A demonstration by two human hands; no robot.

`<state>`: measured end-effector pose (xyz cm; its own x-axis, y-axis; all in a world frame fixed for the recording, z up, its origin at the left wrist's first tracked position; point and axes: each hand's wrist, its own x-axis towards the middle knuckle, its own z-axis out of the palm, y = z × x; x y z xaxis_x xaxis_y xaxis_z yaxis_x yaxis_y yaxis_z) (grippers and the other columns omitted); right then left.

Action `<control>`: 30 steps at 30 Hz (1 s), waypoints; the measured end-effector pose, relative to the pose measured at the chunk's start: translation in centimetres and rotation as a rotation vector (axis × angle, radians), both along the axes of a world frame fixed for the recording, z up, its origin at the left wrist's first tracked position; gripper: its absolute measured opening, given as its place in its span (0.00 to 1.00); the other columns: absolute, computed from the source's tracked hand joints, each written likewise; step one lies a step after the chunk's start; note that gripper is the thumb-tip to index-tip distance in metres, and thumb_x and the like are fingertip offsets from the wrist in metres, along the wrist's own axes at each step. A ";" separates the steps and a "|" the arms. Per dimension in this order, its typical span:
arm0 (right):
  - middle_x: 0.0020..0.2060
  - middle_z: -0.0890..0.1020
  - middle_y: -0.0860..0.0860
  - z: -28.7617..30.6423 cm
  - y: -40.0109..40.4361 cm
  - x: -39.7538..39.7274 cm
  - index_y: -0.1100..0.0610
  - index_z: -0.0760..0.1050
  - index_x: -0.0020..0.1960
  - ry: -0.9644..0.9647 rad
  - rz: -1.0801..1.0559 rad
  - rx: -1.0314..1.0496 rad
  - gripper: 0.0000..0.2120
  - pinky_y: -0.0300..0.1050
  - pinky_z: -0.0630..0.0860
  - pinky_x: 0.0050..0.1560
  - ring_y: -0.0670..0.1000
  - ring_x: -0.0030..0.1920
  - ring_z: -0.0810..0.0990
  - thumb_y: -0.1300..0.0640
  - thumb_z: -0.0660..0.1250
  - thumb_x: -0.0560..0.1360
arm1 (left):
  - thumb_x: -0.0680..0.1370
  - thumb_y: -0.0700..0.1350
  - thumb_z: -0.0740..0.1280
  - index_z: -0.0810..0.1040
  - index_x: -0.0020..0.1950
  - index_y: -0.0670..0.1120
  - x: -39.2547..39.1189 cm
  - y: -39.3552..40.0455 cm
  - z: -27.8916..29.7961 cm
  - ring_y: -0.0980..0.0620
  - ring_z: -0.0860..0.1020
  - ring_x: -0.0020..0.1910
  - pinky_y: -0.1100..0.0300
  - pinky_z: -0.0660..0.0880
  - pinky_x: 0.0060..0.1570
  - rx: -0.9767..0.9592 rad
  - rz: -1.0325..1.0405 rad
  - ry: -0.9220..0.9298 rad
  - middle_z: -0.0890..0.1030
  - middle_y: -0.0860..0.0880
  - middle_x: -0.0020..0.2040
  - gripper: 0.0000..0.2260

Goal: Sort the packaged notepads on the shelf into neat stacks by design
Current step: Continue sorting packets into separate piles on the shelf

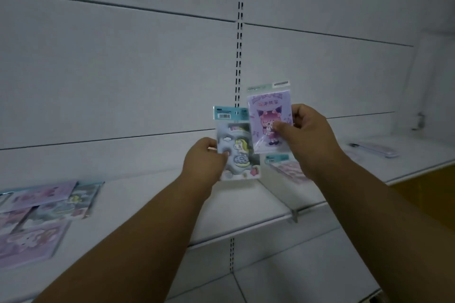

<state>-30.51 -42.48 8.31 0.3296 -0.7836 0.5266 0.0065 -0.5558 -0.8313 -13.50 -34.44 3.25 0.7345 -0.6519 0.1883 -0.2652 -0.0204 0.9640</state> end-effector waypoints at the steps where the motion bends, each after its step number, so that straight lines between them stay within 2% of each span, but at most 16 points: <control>1: 0.46 0.85 0.49 0.1 -0.7 -1.1 0.50 0.77 0.49 -0.005 -0.017 0.006 0.05 0.50 0.82 0.51 0.51 0.47 0.85 0.58 0.70 0.75 | 0.77 0.42 0.71 0.76 0.47 0.46 -1.1 -1.0 0.0 0.44 0.85 0.43 0.47 0.84 0.43 0.001 -0.026 0.004 0.84 0.43 0.48 0.04; 4: 0.45 0.86 0.49 0.3 -3.5 -4.2 0.50 0.77 0.47 -0.040 -0.030 0.018 0.06 0.54 0.82 0.53 0.52 0.47 0.85 0.60 0.71 0.74 | 0.75 0.39 0.72 0.77 0.47 0.44 -4.1 -4.3 0.1 0.43 0.85 0.41 0.44 0.84 0.43 0.010 -0.069 0.034 0.84 0.41 0.46 0.05; 8: 0.47 0.86 0.51 -0.1 -8.7 -7.7 0.54 0.79 0.52 -0.047 -0.015 0.015 0.08 0.56 0.81 0.55 0.53 0.48 0.85 0.60 0.71 0.74 | 0.74 0.37 0.72 0.77 0.47 0.39 -7.4 -9.1 -0.6 0.40 0.85 0.39 0.42 0.83 0.42 0.032 -0.052 0.089 0.84 0.38 0.45 0.05; 12: 0.48 0.85 0.50 -0.3 -14.6 -10.5 0.54 0.79 0.54 -0.007 0.022 0.013 0.09 0.57 0.81 0.55 0.53 0.49 0.85 0.58 0.72 0.74 | 0.76 0.37 0.71 0.78 0.47 0.35 -9.3 -14.2 -0.9 0.39 0.84 0.46 0.44 0.82 0.48 0.127 -0.015 0.194 0.84 0.35 0.50 0.06; 13: 0.48 0.85 0.51 -0.2 -15.9 -11.1 0.53 0.79 0.54 -0.003 0.040 0.023 0.09 0.58 0.81 0.54 0.54 0.49 0.85 0.58 0.72 0.74 | 0.76 0.38 0.71 0.77 0.45 0.36 -9.7 -15.4 -0.9 0.40 0.84 0.46 0.46 0.83 0.47 0.170 0.007 0.218 0.84 0.36 0.49 0.06; 15: 0.48 0.85 0.51 -0.2 -18.4 -12.0 0.53 0.79 0.53 0.004 0.073 0.033 0.08 0.58 0.81 0.54 0.54 0.48 0.85 0.58 0.71 0.74 | 0.76 0.37 0.72 0.76 0.42 0.38 -10.5 -17.4 -1.1 0.42 0.82 0.39 0.53 0.81 0.39 0.217 0.089 0.262 0.83 0.37 0.46 0.07; 17: 0.48 0.85 0.51 -0.3 -20.2 -12.4 0.54 0.79 0.54 0.026 0.113 0.028 0.09 0.55 0.81 0.55 0.53 0.48 0.85 0.60 0.71 0.74 | 0.75 0.38 0.73 0.76 0.41 0.38 -11.1 -18.8 -1.4 0.45 0.78 0.36 0.56 0.78 0.38 0.274 0.155 0.211 0.82 0.38 0.44 0.07; 19: 0.48 0.85 0.51 -0.7 -21.5 -12.6 0.55 0.79 0.54 0.047 0.161 0.042 0.09 0.53 0.81 0.54 0.52 0.48 0.85 0.60 0.71 0.74 | 0.75 0.38 0.72 0.79 0.50 0.38 -11.8 -19.5 -1.4 0.49 0.75 0.32 0.62 0.74 0.33 0.341 0.174 0.133 0.79 0.43 0.43 0.07; 20: 0.48 0.85 0.51 -1.0 -22.0 -12.5 0.55 0.79 0.54 0.051 0.182 0.054 0.09 0.52 0.82 0.54 0.52 0.47 0.85 0.61 0.71 0.74 | 0.75 0.39 0.72 0.79 0.56 0.38 -12.1 -19.7 -1.5 0.51 0.74 0.31 0.63 0.73 0.29 0.380 0.171 0.098 0.78 0.44 0.44 0.12; 21: 0.48 0.85 0.51 -1.3 -22.5 -12.5 0.54 0.79 0.53 0.055 0.203 0.067 0.08 0.51 0.82 0.53 0.52 0.47 0.85 0.61 0.71 0.74 | 0.74 0.40 0.72 0.78 0.60 0.38 -12.4 -19.9 -1.5 0.52 0.76 0.33 0.64 0.74 0.29 0.442 0.171 0.048 0.78 0.44 0.46 0.16; 22: 0.47 0.85 0.51 -1.7 -22.8 -12.4 0.54 0.79 0.53 0.057 0.222 0.080 0.08 0.50 0.82 0.51 0.52 0.46 0.85 0.61 0.71 0.74 | 0.74 0.42 0.73 0.78 0.60 0.38 -12.8 -19.9 -1.5 0.51 0.78 0.36 0.63 0.77 0.33 0.535 0.192 -0.032 0.80 0.45 0.47 0.17; 24: 0.46 0.85 0.51 -2.3 -23.4 -12.1 0.53 0.78 0.52 0.055 0.255 0.094 0.08 0.44 0.82 0.47 0.50 0.45 0.85 0.61 0.71 0.74 | 0.71 0.46 0.75 0.78 0.54 0.41 -13.1 -20.0 -1.8 0.49 0.80 0.43 0.61 0.79 0.42 0.716 0.276 -0.207 0.80 0.45 0.46 0.15; 27: 0.46 0.85 0.50 -2.8 -23.6 -11.5 0.52 0.78 0.51 0.053 0.287 0.101 0.08 0.37 0.79 0.42 0.49 0.45 0.85 0.61 0.71 0.74 | 0.67 0.45 0.77 0.75 0.45 0.44 -13.2 -19.7 -2.0 0.48 0.79 0.43 0.60 0.76 0.41 0.793 0.332 -0.299 0.79 0.47 0.43 0.13; 30: 0.45 0.86 0.50 -3.0 -23.5 -11.0 0.53 0.79 0.51 0.050 0.299 0.128 0.08 0.37 0.80 0.41 0.48 0.44 0.85 0.62 0.71 0.74 | 0.68 0.45 0.75 0.74 0.46 0.46 -12.9 -19.6 -2.2 0.48 0.78 0.43 0.60 0.74 0.40 0.811 0.352 -0.398 0.78 0.48 0.43 0.12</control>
<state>-41.53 -66.01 5.27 0.5783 -0.7070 0.4071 0.1111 -0.4262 -0.8978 -26.35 -54.07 1.10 0.8922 -0.4483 0.0548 -0.4206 -0.7803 0.4628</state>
